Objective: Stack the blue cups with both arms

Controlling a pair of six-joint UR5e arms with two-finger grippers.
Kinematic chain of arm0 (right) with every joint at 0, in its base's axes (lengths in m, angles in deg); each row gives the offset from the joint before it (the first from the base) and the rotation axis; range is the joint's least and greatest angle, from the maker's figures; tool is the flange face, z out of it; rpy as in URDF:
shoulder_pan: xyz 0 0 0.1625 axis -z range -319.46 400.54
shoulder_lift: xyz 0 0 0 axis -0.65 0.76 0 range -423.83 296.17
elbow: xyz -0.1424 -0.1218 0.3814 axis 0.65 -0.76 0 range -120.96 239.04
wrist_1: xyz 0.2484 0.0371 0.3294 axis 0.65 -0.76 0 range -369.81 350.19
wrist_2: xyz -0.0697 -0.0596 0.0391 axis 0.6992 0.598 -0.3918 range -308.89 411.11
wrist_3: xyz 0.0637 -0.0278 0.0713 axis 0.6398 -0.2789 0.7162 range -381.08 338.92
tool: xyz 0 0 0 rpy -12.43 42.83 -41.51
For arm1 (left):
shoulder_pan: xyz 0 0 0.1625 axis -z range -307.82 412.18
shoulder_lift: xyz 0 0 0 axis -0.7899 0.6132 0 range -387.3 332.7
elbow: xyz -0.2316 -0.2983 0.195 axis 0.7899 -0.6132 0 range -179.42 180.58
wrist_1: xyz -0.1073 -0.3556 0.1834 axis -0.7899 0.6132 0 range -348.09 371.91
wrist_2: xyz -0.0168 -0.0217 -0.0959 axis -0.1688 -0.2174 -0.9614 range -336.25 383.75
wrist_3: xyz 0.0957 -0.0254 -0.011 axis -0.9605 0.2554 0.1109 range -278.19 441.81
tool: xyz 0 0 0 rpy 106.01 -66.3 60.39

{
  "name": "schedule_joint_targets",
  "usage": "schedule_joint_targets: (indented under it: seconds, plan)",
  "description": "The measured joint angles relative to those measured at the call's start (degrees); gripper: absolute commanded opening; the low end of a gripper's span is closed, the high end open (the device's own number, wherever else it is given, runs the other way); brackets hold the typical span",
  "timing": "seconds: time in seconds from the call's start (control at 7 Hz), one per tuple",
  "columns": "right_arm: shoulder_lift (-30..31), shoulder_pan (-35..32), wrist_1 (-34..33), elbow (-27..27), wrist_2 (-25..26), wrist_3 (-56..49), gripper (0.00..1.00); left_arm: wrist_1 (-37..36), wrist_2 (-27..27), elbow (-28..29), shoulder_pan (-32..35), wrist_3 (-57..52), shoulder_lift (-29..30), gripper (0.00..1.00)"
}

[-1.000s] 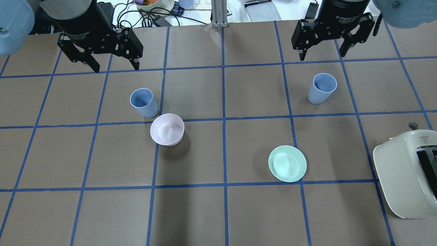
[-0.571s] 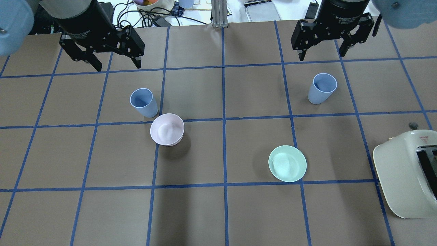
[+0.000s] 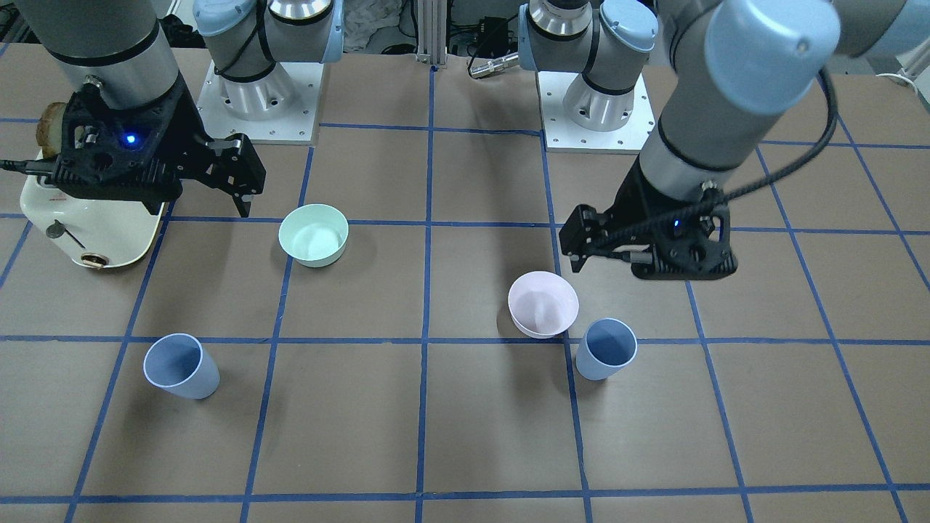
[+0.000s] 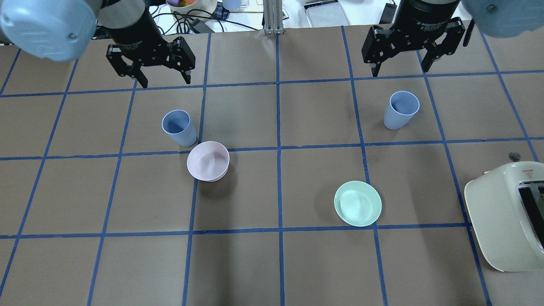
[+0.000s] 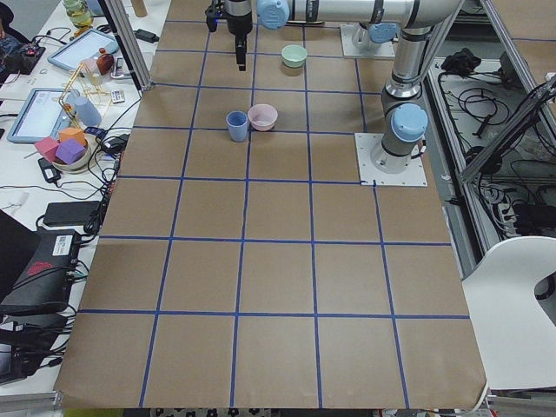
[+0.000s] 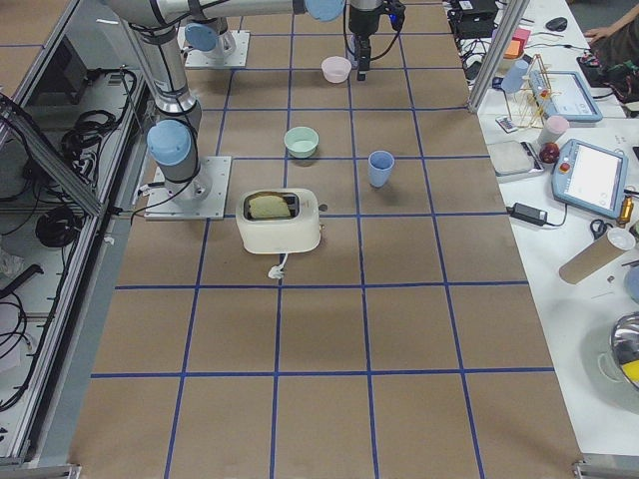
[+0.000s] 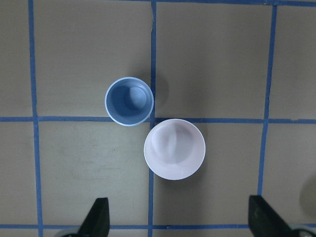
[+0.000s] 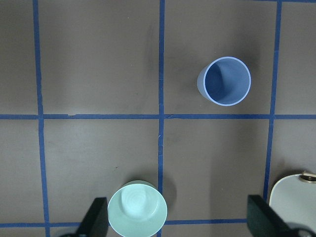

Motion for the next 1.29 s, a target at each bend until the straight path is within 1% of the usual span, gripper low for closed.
schedule_joint_targets:
  seconds: [0.14,0.43,0.57,0.71,0.86,1.0,1.29]
  plan:
    - [0.03,0.0,-0.03,0.08,0.02,0.0,1.0,-2.46,0.16,-1.13,-0.01,-0.28,3.81,1.0]
    - [0.09,-0.03,-0.1,0.23,0.03,0.0,1.0,-12.66,2.03,-4.86,-0.01,-0.72,10.07,1.0]
    - [0.05,-0.04,-0.13,0.27,0.03,0.0,1.0,-16.07,3.51,-6.4,0.01,-0.82,11.99,1.0]
    - [0.05,-0.03,-0.14,0.29,0.03,0.0,1.0,-16.85,4.29,-7.22,0.0,-0.89,12.82,0.69]
    - [0.07,-0.01,-0.14,0.31,0.03,0.0,1.0,-16.85,4.61,-7.56,-0.04,-0.88,13.27,0.03]
    - [0.09,-0.01,-0.14,0.31,0.03,0.0,1.0,-16.87,4.55,-7.73,-0.08,-0.68,13.66,0.0]
    - [0.12,0.0,-0.14,0.31,0.03,0.0,1.0,-17.02,4.41,-7.86,-0.08,-0.17,13.86,0.0]
